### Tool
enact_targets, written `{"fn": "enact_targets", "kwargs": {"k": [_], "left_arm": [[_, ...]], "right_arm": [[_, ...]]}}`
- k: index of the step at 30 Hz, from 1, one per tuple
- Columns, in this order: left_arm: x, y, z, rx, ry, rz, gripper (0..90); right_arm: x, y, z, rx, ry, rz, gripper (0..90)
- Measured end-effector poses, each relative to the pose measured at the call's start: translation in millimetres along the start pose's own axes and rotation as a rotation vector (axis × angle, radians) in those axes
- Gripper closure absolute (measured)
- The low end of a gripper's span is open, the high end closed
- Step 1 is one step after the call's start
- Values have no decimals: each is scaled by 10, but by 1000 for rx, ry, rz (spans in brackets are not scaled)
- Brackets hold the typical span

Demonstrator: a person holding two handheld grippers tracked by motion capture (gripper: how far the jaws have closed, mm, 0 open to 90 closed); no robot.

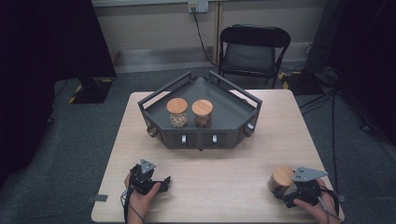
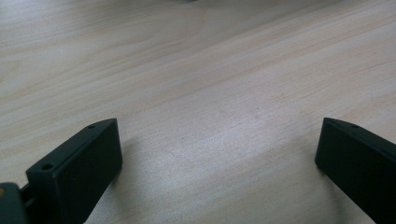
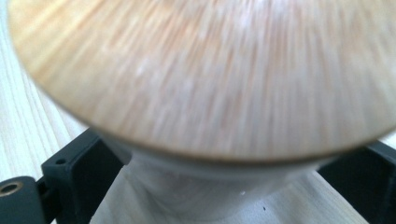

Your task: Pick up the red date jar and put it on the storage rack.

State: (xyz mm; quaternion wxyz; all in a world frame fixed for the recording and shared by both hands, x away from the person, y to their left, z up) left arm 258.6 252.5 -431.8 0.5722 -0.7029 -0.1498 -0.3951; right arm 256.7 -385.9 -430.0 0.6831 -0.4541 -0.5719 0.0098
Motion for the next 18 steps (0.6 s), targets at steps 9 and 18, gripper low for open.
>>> {"fn": "enact_targets", "kwargs": {"k": [9,18], "left_arm": [[0,0,0,0,0,0,3],[0,0,0,0,-1,0,3]], "right_arm": [[-28,7,3,-1,22,-38,80],[-25,19,22,-11,25,-47,143]]}}
Point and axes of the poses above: each handheld gripper's, and its own axes: y roughly forward along the jaws, x roughly out of its top, z roughly to its left, the point moved 2 cm from there along y, roughly forward along the jaws, and after that the axes turned 2 degrees about -y, right-handed, at the moved point
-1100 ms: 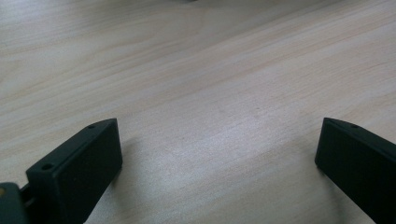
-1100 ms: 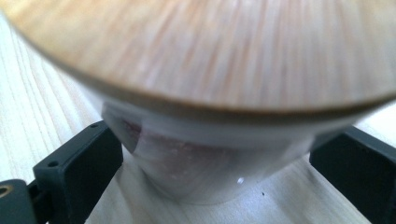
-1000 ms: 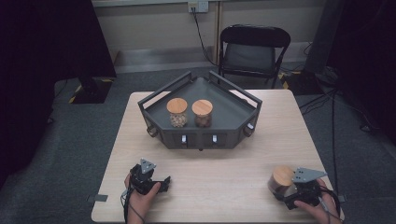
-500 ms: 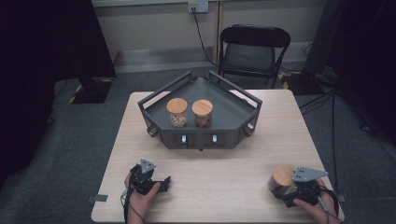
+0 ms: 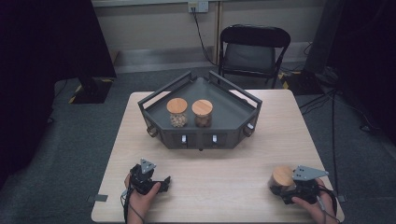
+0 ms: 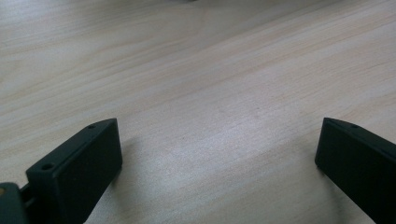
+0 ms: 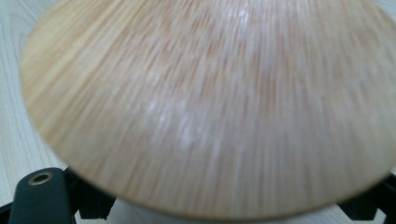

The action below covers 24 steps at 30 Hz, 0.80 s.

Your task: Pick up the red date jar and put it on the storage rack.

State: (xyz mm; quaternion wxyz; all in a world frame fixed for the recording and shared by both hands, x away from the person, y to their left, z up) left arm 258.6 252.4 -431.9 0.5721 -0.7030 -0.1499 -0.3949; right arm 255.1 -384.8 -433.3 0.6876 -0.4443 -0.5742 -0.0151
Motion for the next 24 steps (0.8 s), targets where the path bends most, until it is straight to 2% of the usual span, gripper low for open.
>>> {"fn": "enact_targets", "kwargs": {"k": [10,24], "left_arm": [[0,0,0,0,0,0,3],[0,0,0,0,0,0,3]], "right_arm": [[-9,8,-27,33,-1,-15,252],[7,6,-28,39,-10,-10,256]]}}
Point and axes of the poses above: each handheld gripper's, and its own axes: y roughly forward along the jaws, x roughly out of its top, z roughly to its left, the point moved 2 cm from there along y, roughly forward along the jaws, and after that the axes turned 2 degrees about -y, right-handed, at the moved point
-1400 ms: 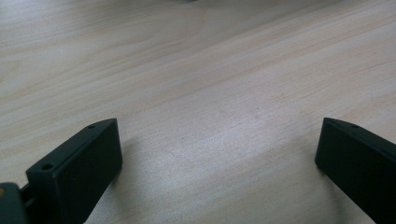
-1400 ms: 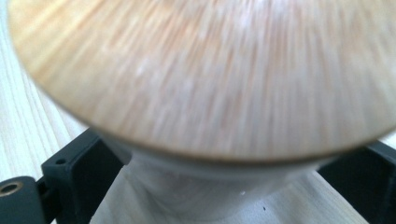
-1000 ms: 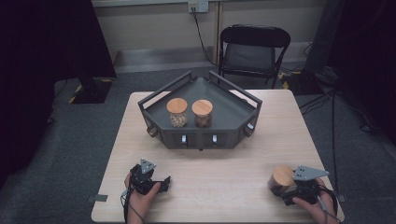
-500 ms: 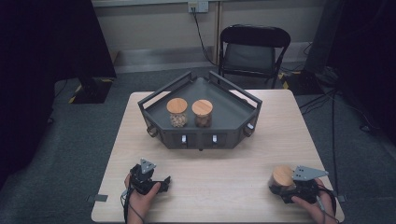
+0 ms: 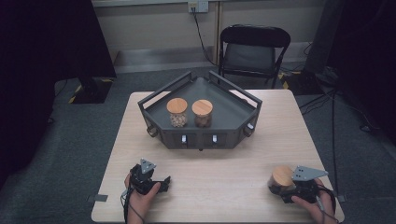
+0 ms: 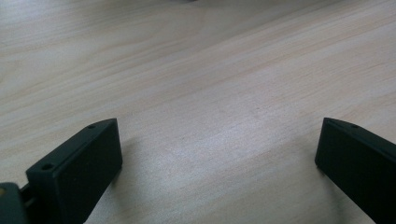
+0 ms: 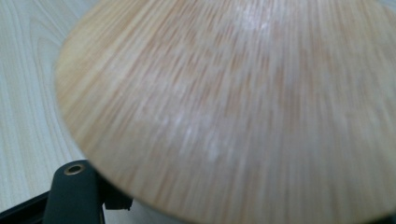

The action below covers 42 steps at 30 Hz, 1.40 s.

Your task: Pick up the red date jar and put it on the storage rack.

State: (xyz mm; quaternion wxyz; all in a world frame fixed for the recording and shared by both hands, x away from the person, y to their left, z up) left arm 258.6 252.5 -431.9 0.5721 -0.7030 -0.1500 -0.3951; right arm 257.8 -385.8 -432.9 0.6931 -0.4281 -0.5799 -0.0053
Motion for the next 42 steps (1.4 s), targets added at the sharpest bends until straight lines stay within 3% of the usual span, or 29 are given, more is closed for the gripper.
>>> {"fn": "enact_targets", "kwargs": {"k": [8,19,42], "left_arm": [[0,0,0,0,0,0,3],[0,0,0,0,0,0,3],[1,0,0,0,0,0,3]], "right_arm": [[45,-11,0,13,-12,-4,256],[250,13,-2,36,-15,0,256],[804,76,-106,72,-16,11,256]]}}
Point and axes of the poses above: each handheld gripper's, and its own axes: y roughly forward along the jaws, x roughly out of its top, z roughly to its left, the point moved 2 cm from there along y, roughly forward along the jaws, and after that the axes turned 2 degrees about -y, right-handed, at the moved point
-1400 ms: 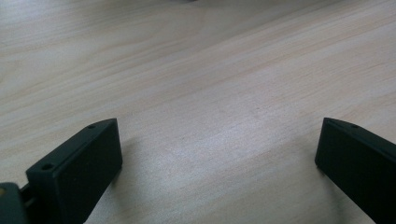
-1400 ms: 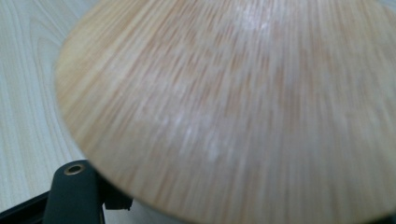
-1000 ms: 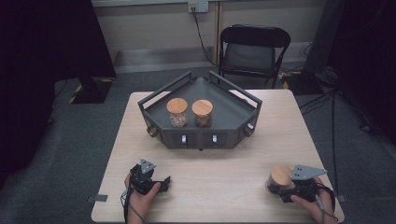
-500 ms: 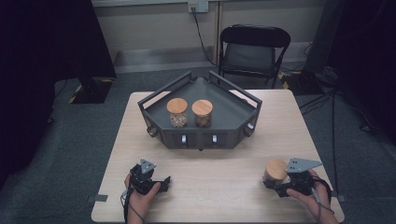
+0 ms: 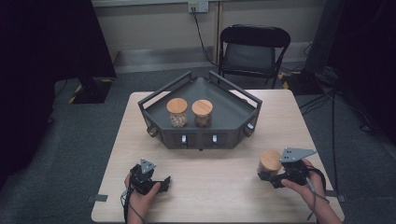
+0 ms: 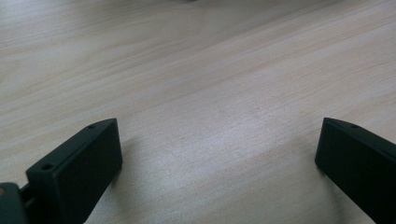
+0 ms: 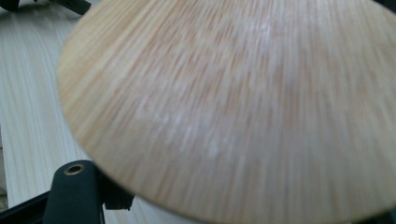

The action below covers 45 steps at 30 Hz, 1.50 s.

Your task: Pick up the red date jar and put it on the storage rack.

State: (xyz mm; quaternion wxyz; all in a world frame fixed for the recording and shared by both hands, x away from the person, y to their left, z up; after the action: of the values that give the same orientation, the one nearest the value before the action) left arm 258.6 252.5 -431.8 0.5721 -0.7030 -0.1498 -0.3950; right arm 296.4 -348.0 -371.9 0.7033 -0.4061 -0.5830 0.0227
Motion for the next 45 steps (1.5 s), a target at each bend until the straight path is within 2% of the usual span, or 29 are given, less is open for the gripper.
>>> {"fn": "enact_targets", "kwargs": {"k": [34,41,45], "left_arm": [[0,0,1,0,0,0,3],[0,0,1,0,0,0,3],[0,0,0,0,-1,0,3]], "right_arm": [[722,201,-125,25,-47,10,256],[823,236,-183,32,-26,-7,256],[918,253,-188,24,-33,-6,256]]}}
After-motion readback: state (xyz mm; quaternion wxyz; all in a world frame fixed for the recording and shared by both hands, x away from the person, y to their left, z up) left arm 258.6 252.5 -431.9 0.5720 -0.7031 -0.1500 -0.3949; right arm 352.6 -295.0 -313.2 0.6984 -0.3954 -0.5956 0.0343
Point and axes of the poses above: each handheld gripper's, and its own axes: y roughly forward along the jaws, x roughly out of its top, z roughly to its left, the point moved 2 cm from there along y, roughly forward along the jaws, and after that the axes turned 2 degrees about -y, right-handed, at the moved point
